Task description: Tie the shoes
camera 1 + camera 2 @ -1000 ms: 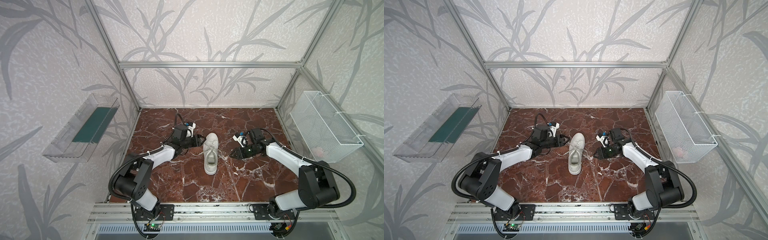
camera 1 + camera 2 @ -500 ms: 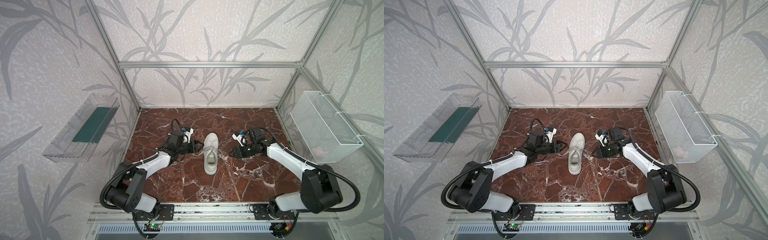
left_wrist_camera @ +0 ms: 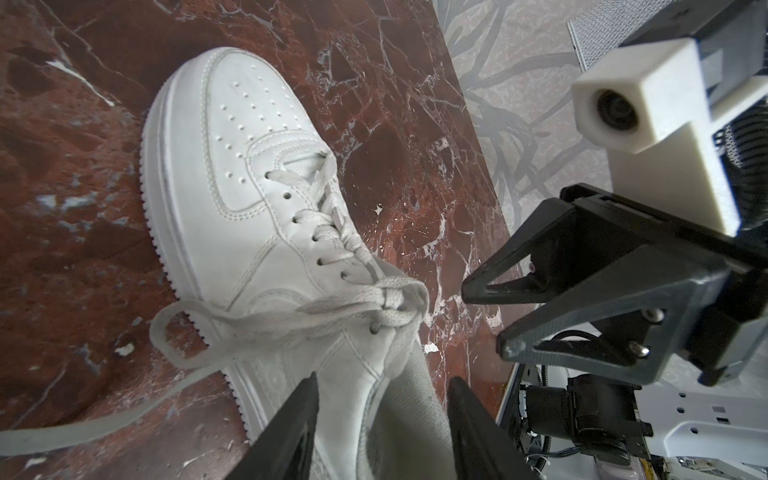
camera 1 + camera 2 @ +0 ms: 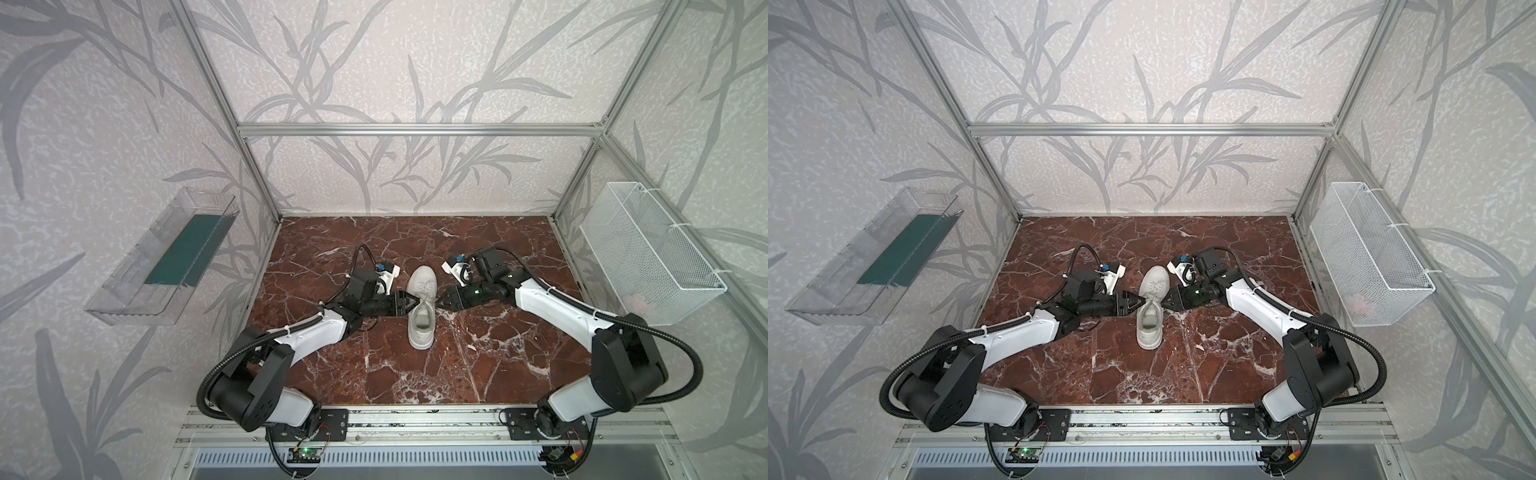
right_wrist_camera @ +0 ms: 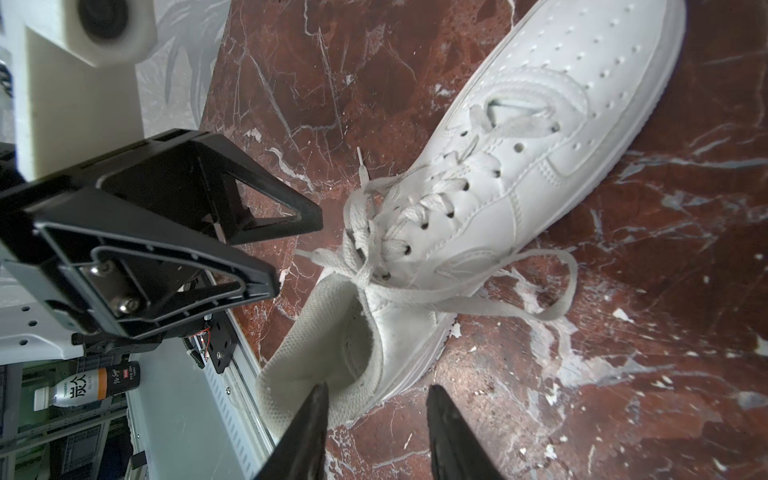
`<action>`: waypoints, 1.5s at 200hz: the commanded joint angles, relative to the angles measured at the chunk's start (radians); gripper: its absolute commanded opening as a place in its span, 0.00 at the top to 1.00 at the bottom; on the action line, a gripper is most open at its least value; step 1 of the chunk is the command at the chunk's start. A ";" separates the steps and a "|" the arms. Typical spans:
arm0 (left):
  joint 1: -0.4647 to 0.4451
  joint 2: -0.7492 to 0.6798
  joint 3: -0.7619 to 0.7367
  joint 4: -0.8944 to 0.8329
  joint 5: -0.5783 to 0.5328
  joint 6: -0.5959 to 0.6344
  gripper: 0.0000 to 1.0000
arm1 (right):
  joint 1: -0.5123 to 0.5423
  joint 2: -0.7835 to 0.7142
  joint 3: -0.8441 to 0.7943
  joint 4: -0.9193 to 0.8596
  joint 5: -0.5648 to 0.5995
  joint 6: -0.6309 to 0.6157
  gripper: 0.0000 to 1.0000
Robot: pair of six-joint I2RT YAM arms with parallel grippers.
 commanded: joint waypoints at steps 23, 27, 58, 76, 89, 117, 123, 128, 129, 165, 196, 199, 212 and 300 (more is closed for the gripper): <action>-0.010 0.011 -0.002 0.062 0.015 -0.035 0.55 | 0.016 0.046 0.063 0.025 -0.020 0.018 0.61; -0.011 0.014 -0.002 0.066 0.016 -0.038 0.56 | 0.017 0.049 0.066 0.026 -0.020 0.019 0.61; -0.014 0.028 -0.003 0.077 0.018 -0.045 0.59 | 0.020 0.066 0.080 0.031 -0.022 0.021 0.61; -0.015 0.031 -0.002 0.073 0.024 -0.046 0.61 | 0.020 0.079 0.091 0.033 -0.025 0.021 0.62; -0.017 0.031 -0.005 0.067 0.025 -0.045 0.61 | 0.021 0.086 0.097 0.036 -0.025 0.022 0.62; -0.017 0.028 -0.006 0.062 0.031 -0.041 0.69 | 0.026 0.106 0.105 0.046 -0.017 0.028 0.62; -0.017 0.026 -0.005 0.056 0.030 -0.039 0.70 | 0.026 0.110 0.108 0.048 -0.017 0.029 0.63; -0.017 0.025 -0.004 0.050 0.028 -0.035 0.71 | 0.028 0.113 0.111 0.047 -0.017 0.030 0.63; -0.017 0.025 -0.003 0.048 0.028 -0.034 0.71 | 0.028 0.114 0.111 0.047 -0.017 0.030 0.63; -0.017 0.019 -0.001 0.029 0.024 -0.023 0.81 | 0.041 0.124 0.126 0.041 -0.005 0.028 0.64; -0.017 0.018 -0.004 0.031 0.012 -0.025 0.89 | 0.046 0.131 0.133 0.040 0.006 0.026 0.64; -0.017 0.016 -0.004 0.029 0.009 -0.024 0.90 | 0.046 0.130 0.133 0.039 0.008 0.026 0.64; -0.017 0.007 -0.004 0.023 -0.001 -0.019 0.93 | 0.048 0.131 0.136 0.035 0.016 0.024 0.64; 0.011 -0.087 -0.009 -0.114 -0.044 0.045 0.99 | 0.061 0.151 0.140 0.040 0.033 0.021 0.64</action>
